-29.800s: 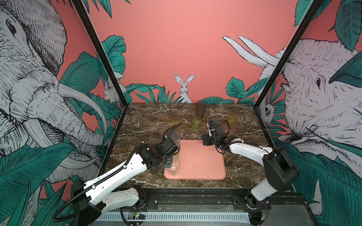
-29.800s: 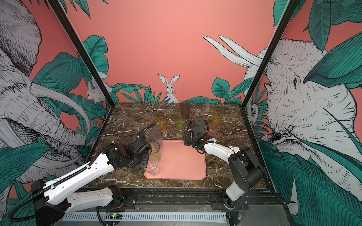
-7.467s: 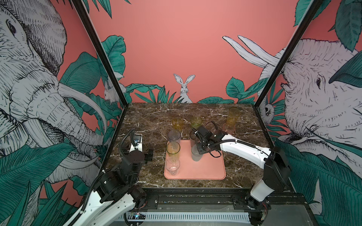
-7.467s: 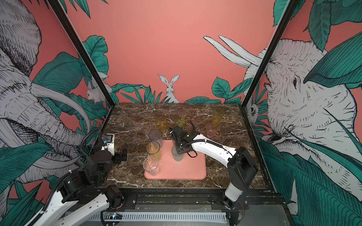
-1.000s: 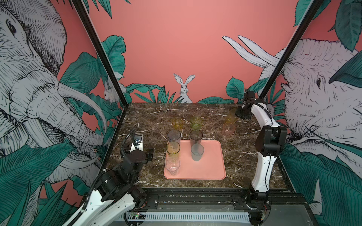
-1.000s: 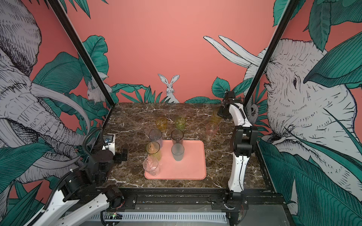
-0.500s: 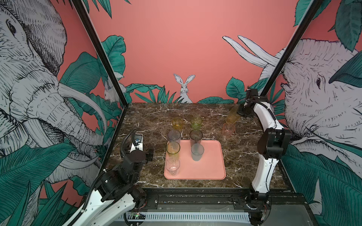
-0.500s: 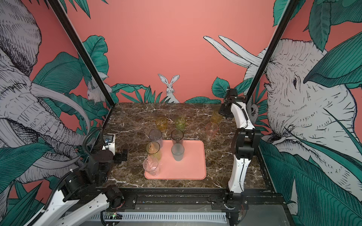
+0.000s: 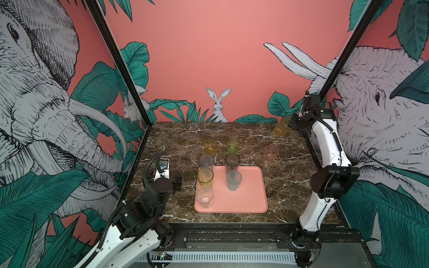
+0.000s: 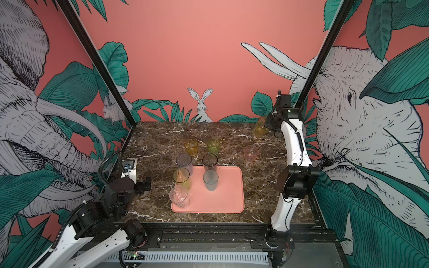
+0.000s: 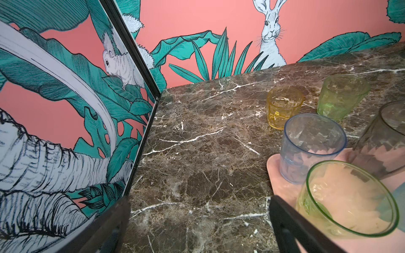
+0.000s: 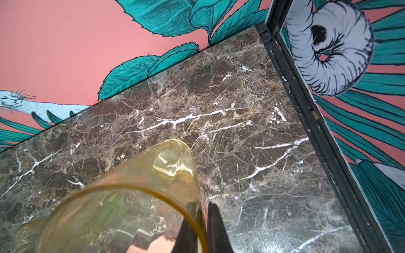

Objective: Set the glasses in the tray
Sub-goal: 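Lift the amber cup with the right gripper, then carry the amber cup with the right gripper toward the pink tray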

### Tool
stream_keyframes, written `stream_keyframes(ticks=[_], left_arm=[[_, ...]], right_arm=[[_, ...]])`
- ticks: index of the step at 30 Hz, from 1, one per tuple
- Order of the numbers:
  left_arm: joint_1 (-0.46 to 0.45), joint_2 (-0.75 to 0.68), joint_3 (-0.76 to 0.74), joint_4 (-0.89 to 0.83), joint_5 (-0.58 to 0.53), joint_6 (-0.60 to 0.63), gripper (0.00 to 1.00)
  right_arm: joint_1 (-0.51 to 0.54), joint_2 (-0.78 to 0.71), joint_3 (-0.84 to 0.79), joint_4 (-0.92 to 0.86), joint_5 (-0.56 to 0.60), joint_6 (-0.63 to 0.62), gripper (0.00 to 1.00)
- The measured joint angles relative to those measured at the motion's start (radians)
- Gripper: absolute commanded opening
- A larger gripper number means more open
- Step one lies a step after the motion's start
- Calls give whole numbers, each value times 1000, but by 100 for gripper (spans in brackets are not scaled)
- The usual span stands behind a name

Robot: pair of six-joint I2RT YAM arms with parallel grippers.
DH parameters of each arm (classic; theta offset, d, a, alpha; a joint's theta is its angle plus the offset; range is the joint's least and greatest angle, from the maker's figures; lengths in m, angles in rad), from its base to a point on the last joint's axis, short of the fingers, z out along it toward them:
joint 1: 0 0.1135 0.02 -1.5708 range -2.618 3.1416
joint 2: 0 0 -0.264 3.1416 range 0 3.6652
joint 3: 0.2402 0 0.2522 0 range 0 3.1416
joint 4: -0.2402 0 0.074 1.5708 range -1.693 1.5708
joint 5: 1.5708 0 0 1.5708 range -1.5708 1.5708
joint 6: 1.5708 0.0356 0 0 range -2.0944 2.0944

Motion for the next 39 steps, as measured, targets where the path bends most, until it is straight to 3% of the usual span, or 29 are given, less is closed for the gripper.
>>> stream_keyframes(ticks=[12,39], left_arm=[[0,-2,0,0,3,0,99],[0,-43,40,-108,26,-1,99]], right_arm=[[59,-163,-27,-89,0,-21,0],[249,-598,-505,-157,-7,-30,0]])
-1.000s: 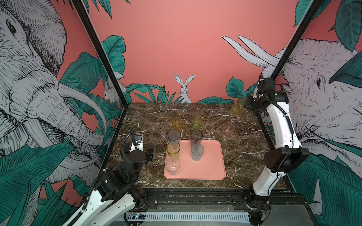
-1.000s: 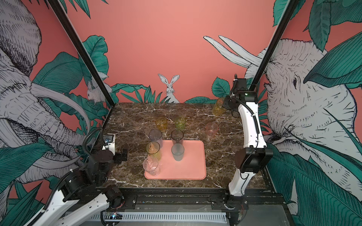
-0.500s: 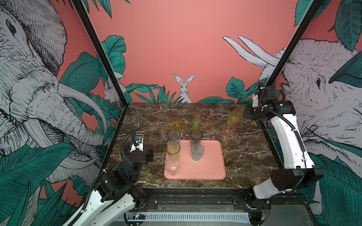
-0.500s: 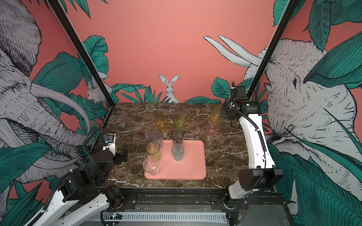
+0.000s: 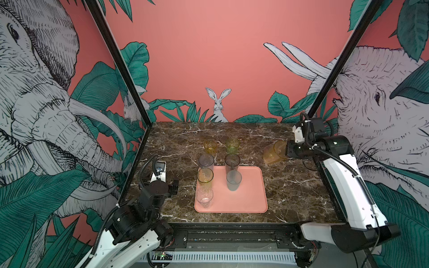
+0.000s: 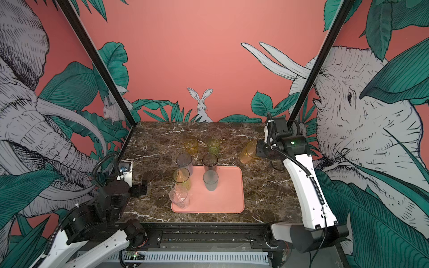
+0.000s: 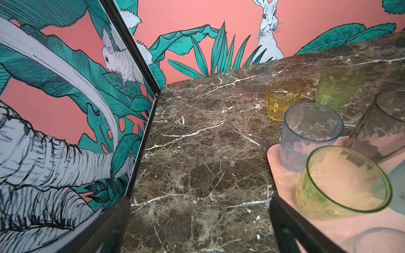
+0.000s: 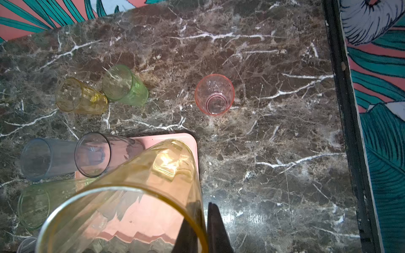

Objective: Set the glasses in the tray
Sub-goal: 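Carry the amber cup with the right gripper toward the pink tray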

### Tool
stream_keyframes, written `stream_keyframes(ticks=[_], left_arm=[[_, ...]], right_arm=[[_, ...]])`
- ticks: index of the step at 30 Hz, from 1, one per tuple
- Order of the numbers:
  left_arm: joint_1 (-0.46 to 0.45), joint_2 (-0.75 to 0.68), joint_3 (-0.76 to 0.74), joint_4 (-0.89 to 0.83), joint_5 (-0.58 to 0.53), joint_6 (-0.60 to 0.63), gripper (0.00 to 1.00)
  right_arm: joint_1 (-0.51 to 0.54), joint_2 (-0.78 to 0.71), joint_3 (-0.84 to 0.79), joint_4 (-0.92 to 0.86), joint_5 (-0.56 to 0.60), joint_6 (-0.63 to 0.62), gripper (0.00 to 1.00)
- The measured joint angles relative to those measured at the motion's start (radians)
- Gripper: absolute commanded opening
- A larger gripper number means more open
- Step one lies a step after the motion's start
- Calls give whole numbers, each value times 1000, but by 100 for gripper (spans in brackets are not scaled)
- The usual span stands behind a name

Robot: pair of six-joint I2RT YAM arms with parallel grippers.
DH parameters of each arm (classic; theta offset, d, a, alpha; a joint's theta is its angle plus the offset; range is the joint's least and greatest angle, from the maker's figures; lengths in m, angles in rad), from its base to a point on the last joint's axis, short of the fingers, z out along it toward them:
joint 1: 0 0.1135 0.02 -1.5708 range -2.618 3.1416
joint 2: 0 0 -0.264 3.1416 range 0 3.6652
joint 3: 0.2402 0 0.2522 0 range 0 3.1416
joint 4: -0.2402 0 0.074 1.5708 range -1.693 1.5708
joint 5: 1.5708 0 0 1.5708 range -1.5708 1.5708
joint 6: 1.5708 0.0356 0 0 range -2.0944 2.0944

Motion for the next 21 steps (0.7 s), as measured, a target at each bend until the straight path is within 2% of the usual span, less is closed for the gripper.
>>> stream_keyframes(ticks=[7,21], left_arm=[[0,-5,0,2,15,-2,99],[0,18,-3,2,40,-7,99]], right_arm=[[80,-41,-44,-7,30,18,0],[268,-216,-211,-14,105,92,0]])
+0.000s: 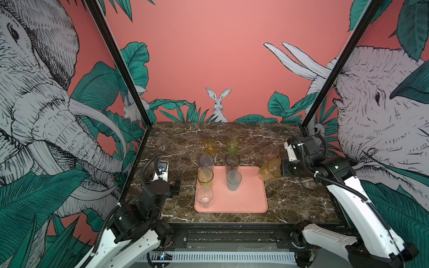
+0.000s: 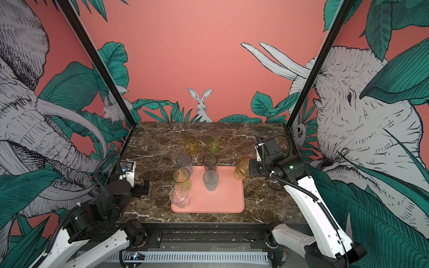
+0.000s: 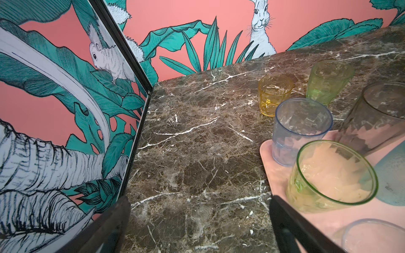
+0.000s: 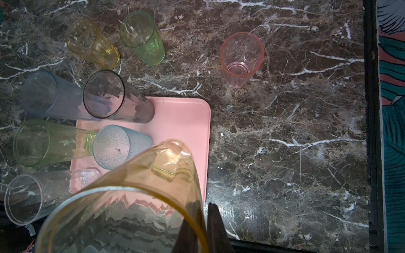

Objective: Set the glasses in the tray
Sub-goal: 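Carry the amber cup with the right gripper toward the pink tray, then lower the amber cup onto the tray's near corner and open the right gripper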

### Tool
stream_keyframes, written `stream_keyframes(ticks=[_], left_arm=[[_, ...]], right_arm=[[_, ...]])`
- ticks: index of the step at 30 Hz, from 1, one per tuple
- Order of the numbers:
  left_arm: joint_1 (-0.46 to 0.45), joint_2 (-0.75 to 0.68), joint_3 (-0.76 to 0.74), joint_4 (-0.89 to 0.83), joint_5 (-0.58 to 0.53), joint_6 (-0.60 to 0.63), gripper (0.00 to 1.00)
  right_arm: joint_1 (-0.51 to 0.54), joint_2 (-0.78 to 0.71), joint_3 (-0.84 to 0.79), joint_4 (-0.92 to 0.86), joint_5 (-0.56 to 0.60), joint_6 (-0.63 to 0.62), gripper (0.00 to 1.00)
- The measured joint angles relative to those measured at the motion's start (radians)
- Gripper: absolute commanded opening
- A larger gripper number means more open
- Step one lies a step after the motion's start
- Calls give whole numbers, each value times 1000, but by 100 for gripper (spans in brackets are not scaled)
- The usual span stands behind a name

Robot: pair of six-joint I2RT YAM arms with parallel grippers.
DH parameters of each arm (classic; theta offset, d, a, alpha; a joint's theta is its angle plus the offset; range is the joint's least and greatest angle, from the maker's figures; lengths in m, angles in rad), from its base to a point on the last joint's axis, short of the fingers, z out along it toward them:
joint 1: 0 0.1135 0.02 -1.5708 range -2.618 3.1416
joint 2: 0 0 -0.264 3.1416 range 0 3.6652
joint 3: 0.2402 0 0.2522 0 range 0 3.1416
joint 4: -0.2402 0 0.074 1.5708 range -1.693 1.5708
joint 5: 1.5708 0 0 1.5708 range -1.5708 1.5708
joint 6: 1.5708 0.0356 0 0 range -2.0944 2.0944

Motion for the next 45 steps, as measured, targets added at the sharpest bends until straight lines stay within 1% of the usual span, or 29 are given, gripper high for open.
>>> stream_keyframes(ticks=[4,8,13,18,26,30,38,45], left_arm=[[0,-2,0,-1,0,-5,99],[0,-14,-1,-1,0,-10,99],[0,-26,-3,-2,0,-14,99],[0,-27,-5,-2,1,-14,99],[0,-28,-5,-2,3,-18,99],[0,-31,-5,-2,5,-18,100],[0,-31,-5,-3,10,-18,99],[0,-40,-5,-3,16,-19,99]], right_arm=[[51,-33,-57,-6,32,30,0],[132,-52,-137,-8,88,68,0],[211,-41,-217,0,132,111,0],[317,-16,-274,37,153,163,0],[483,105,-280,136,195,223,0],[542,166,-279,178,202,243,0],[631,254,-251,211,217,272,0],[660,303,-239,251,216,286,0]])
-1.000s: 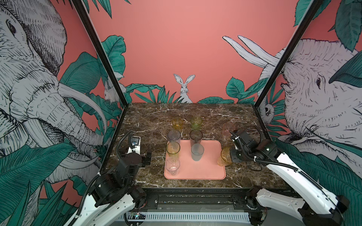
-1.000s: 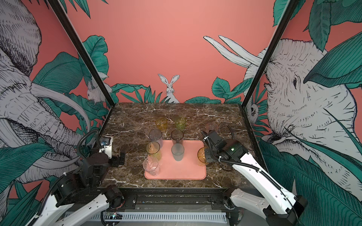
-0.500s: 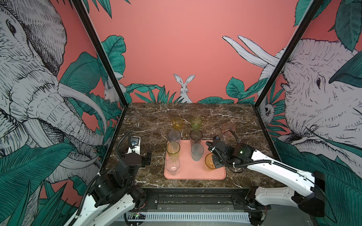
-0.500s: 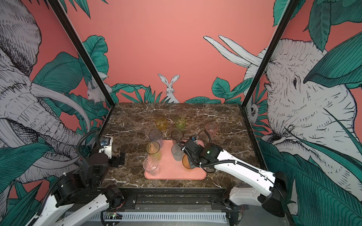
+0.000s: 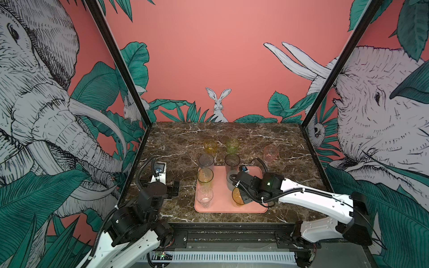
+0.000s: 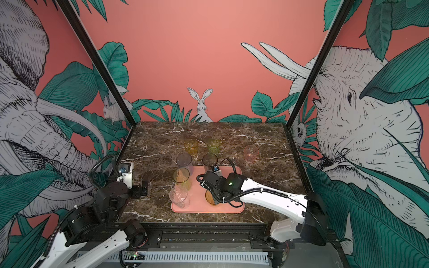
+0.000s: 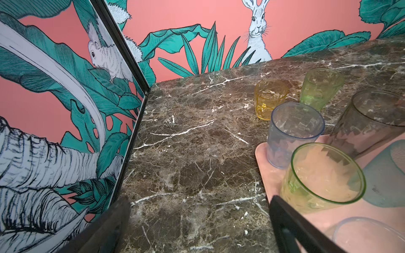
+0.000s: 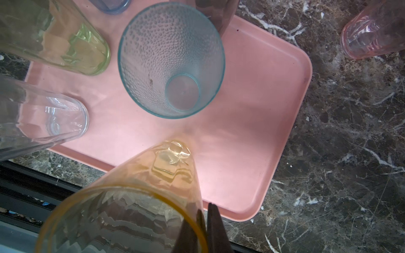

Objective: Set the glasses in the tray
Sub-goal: 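Lower the amber cup onto the tray's near corner and open the right gripper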

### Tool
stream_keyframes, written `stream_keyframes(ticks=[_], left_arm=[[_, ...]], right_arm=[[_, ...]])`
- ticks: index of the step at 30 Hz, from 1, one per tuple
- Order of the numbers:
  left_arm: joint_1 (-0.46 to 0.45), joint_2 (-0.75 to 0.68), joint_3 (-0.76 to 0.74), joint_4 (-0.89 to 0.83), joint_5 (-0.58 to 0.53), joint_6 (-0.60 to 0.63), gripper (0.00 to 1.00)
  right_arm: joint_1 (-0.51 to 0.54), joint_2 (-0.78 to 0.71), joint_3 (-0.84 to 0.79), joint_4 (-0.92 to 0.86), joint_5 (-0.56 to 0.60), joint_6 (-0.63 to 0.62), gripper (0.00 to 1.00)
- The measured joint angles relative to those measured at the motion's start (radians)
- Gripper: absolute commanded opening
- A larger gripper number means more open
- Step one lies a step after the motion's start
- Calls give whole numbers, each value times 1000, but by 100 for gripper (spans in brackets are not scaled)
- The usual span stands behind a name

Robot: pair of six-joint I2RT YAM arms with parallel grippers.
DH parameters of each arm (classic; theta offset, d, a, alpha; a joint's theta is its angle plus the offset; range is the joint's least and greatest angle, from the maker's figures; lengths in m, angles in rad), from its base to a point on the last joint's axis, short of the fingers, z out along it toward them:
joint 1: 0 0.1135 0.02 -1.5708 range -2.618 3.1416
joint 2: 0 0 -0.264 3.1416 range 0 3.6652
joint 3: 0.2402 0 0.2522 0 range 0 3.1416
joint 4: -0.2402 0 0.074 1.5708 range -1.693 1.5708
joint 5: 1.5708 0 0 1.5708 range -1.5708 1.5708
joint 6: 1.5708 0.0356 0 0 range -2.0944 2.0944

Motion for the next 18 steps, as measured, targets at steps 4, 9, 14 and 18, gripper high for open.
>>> stream_keyframes(ticks=[4,9,14,18], left_arm=[[0,-1,0,0,2,-1,100],[0,-1,0,0,3,-2,99],[0,-1,0,0,3,-3,99],[0,-1,0,-1,3,-3,99]], right_arm=[[7,21,0,17,-5,1,0],[7,30,0,48,-24,8,0],[8,43,0,61,-31,16,0],[8,56,0,64,-31,18,0]])
